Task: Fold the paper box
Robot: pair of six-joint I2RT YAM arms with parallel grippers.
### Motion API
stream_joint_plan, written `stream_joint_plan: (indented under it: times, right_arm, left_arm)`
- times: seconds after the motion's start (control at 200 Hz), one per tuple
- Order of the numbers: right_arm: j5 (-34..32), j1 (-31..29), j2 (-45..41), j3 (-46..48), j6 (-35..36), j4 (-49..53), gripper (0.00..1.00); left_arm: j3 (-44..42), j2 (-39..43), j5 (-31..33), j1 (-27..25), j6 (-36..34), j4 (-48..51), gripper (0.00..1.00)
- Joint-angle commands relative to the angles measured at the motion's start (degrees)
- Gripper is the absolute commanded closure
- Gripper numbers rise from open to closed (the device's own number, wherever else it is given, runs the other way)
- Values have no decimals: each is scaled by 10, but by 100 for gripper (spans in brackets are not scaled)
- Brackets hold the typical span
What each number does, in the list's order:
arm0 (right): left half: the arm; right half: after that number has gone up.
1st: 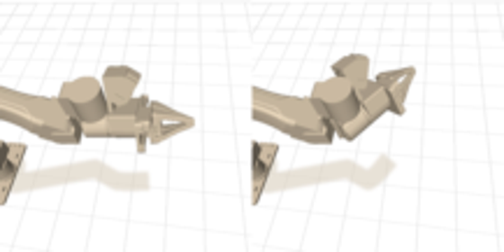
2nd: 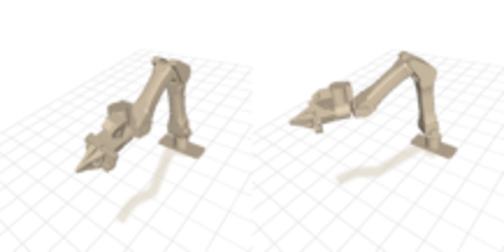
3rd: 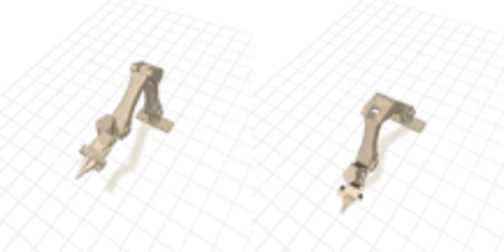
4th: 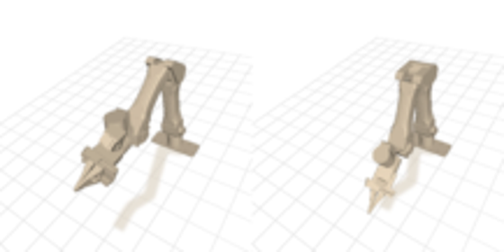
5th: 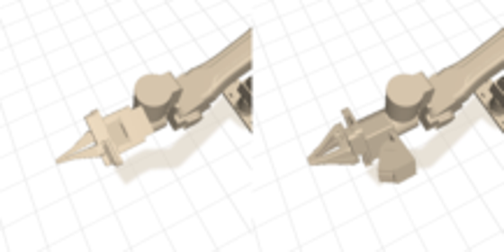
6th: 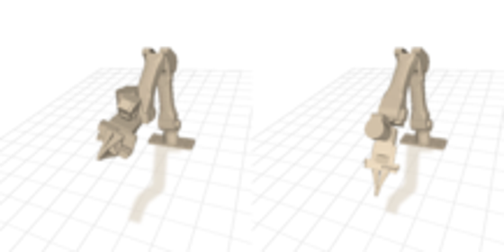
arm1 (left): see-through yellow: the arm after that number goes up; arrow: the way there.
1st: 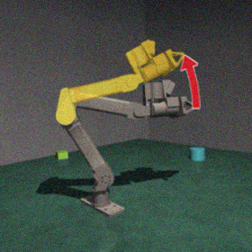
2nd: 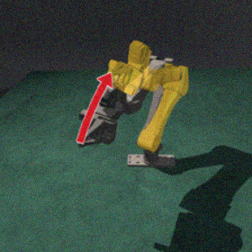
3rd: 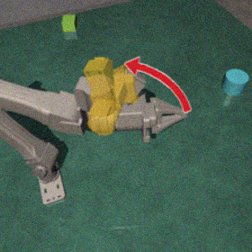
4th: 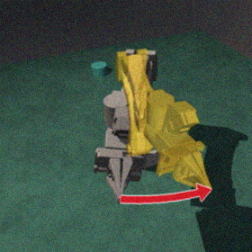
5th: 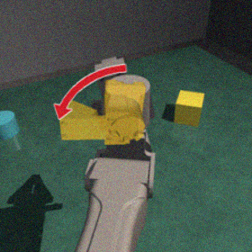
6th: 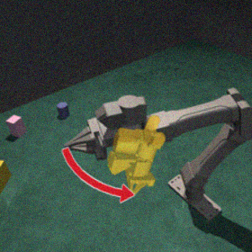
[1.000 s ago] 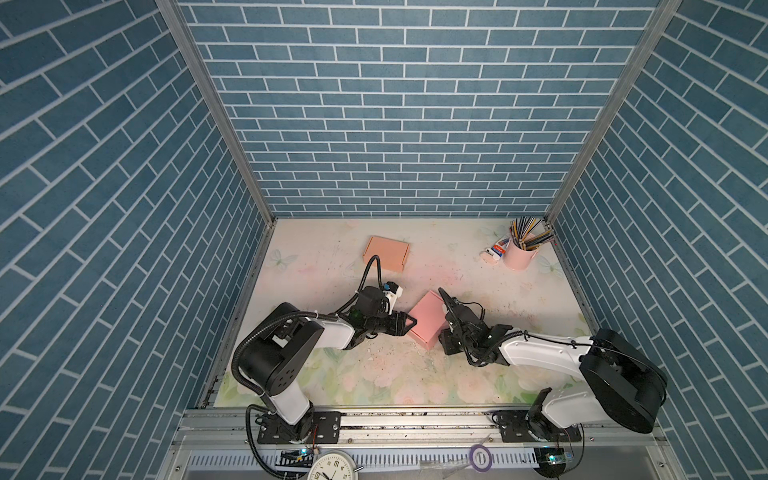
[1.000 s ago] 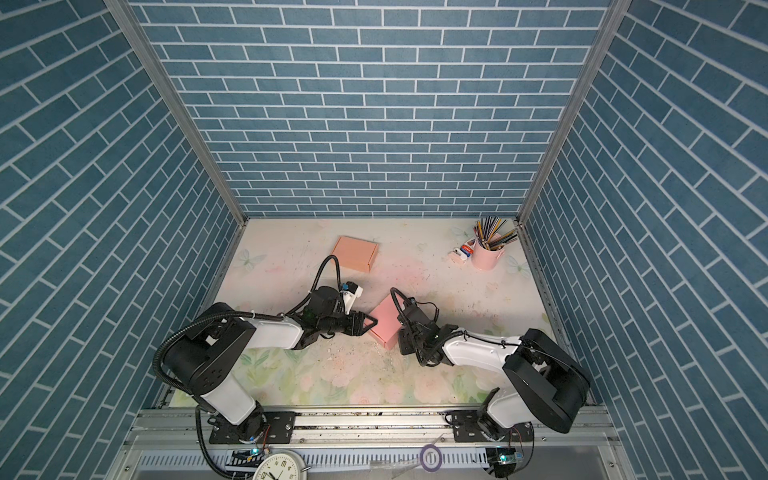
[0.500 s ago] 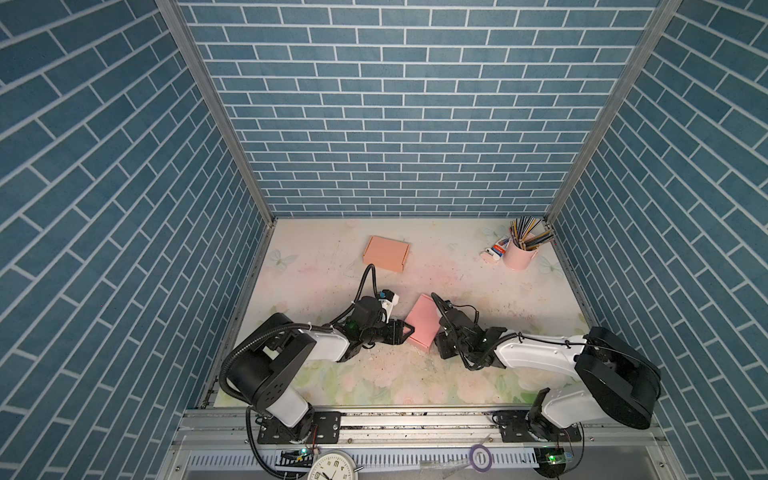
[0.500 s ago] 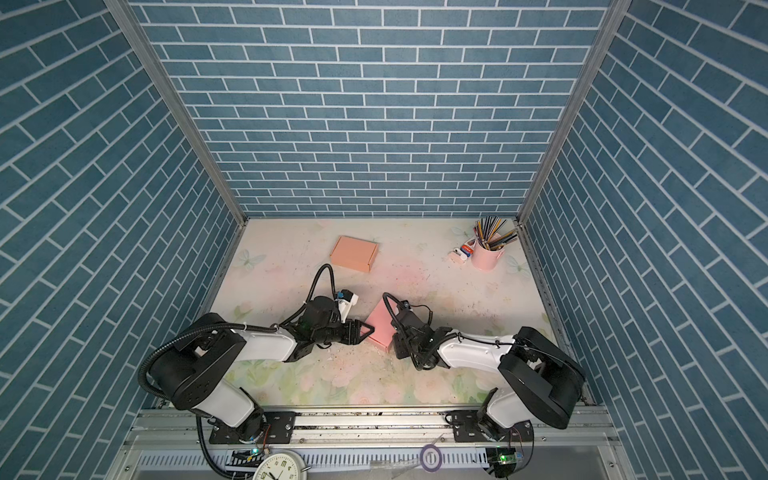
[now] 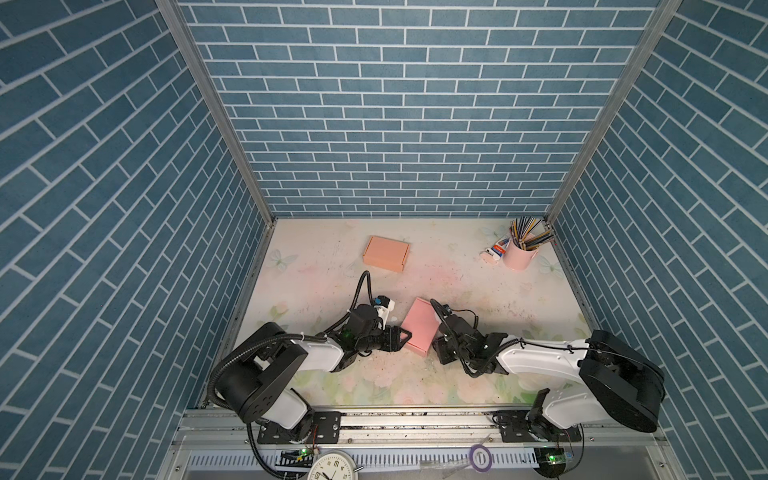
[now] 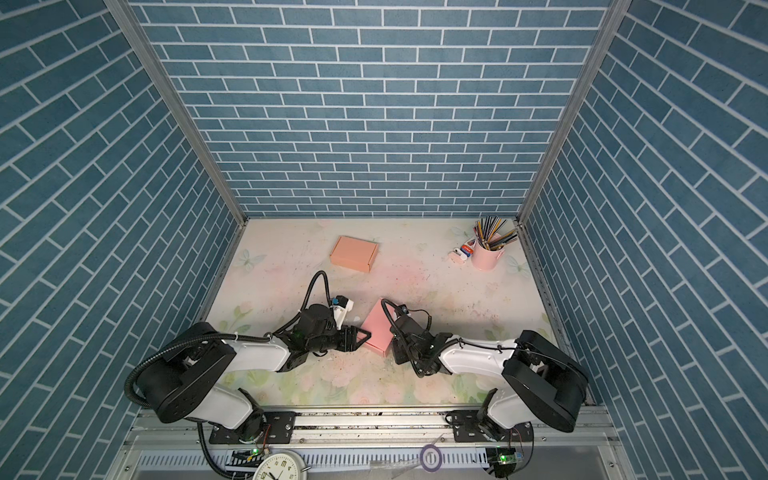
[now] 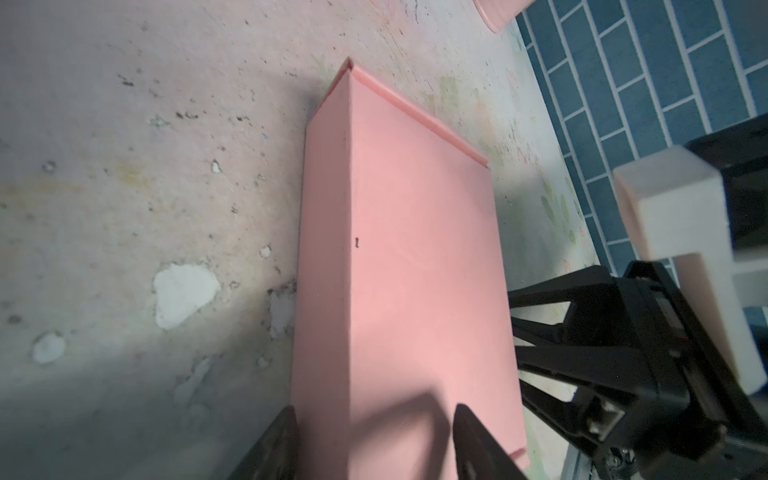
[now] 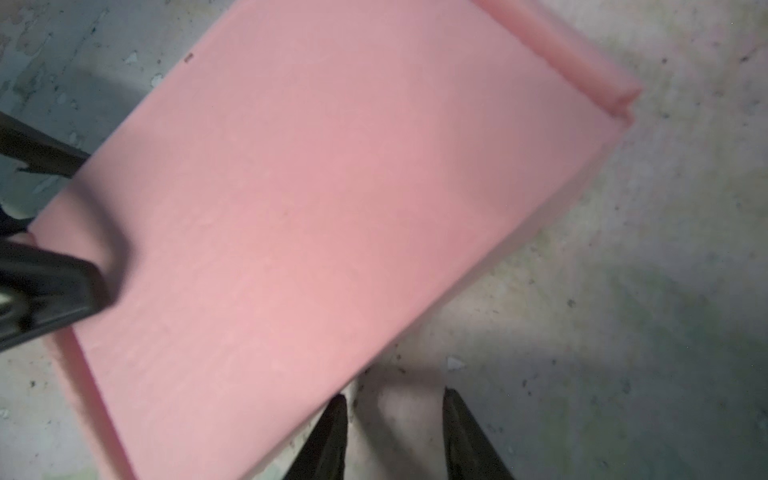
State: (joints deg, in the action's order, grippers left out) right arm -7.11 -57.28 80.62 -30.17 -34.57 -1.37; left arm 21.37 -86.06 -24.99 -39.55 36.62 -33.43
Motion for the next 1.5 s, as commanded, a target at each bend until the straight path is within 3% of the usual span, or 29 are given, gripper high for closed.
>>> stream_joint_plan:
  times: [0.0, 0.175, 0.455, 0.665, 1.035, 1.495]
  right_arm:
    - [7, -8, -27, 17, -27, -22, 60]
    - [15, -8, -45, 24, -27, -15, 60]
    - [4, -9, -116, 40, -37, 16, 58]
    - [40, 23, -171, 34, -4, 13, 50]
    - [110, 119, -151, -20, 62, 15, 45]
    - [155, 187, -66, -98, 117, 27, 42]
  left_arm:
    - [-11, 17, -19, -9, 7, -8, 38]
    - [-10, 56, 8, -6, -9, 37, 34]
    - [-15, 187, 85, -12, -31, 170, 29]
    - [-12, 249, 94, -71, -39, 228, 25]
    - [-33, 245, 98, -166, -9, 214, 21]
    - [-37, 201, 104, -201, 13, 151, 20]
